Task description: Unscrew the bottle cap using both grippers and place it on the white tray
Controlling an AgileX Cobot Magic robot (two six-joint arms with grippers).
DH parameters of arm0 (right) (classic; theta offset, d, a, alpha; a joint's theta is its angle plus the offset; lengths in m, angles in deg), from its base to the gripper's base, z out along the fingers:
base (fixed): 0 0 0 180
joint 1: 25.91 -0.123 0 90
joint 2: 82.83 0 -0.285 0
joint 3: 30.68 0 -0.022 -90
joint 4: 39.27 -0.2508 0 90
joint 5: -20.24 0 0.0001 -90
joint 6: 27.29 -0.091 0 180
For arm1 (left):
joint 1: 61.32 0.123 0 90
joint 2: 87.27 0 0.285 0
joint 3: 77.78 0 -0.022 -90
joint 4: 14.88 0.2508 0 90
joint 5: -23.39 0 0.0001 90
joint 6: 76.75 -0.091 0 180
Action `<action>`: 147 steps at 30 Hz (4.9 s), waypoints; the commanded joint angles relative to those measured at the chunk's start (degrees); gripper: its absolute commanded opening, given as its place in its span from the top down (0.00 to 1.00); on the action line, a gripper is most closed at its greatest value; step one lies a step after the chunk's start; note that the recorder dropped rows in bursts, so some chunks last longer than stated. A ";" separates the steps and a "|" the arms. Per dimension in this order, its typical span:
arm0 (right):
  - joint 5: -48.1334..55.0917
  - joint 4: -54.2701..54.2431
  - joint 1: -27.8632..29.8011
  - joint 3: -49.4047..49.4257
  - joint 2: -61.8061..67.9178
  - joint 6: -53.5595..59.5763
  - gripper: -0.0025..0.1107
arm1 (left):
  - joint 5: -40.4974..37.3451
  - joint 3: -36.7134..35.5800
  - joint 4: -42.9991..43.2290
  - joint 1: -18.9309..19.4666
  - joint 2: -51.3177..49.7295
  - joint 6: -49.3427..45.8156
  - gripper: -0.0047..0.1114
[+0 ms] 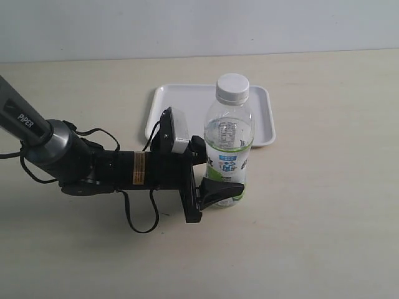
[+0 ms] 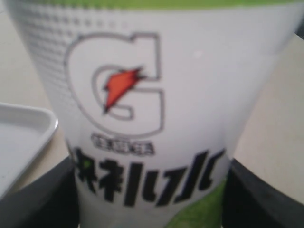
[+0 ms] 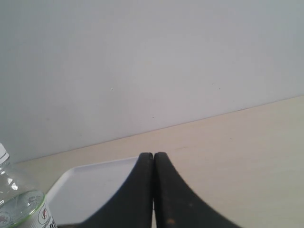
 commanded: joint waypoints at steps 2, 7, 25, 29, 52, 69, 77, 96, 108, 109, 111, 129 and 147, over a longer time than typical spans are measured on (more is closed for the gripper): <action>0.07 -0.01 0.33 0.27 -0.36 0.07 0.98 | 1.77 0.12 -3.55 0.36 0.36 0.07 0.96; 0.07 -0.01 0.33 0.27 -0.36 0.07 0.98 | 1.77 0.12 -3.36 0.36 0.36 0.07 0.85; 0.07 -0.01 0.33 0.27 -0.36 0.07 0.98 | 1.27 0.12 -4.72 0.36 0.48 0.21 0.25; 0.07 -0.01 0.33 0.27 -0.36 0.07 0.98 | 0.92 0.12 -4.72 0.36 0.48 0.21 0.16; 0.18 -0.01 0.33 0.27 -0.36 0.07 0.98 | 0.65 0.12 -2.48 0.36 0.57 0.43 0.93; 0.93 -0.01 0.33 0.27 -0.36 0.07 0.98 | 1.13 0.12 -5.05 0.36 0.67 -1.60 0.15; 0.93 -0.01 0.33 0.27 -0.36 0.07 0.98 | 1.13 0.12 -5.78 0.36 0.67 -3.05 0.06; 0.94 -0.01 0.33 0.27 -0.36 0.06 0.98 | -0.46 0.12 -0.15 0.41 0.43 -4.00 0.49; 0.94 -0.01 0.33 0.27 -0.36 0.06 0.98 | 0.60 0.12 -2.45 0.15 0.43 -4.26 0.79; 0.94 -0.01 0.33 0.27 -0.36 0.06 0.98 | 0.65 0.12 -2.67 0.15 0.43 -4.26 0.92; 0.94 -0.01 0.33 0.27 -0.36 0.06 0.98 | 0.99 0.12 -2.53 0.15 0.43 -4.26 0.96; 0.94 -0.01 0.33 0.27 -0.36 0.06 0.98 | 1.77 0.12 0.06 0.15 5.09 -0.04 0.96; 0.94 -0.01 0.33 0.27 -0.36 0.06 0.98 | 1.28 0.12 0.14 0.15 5.60 4.22 0.96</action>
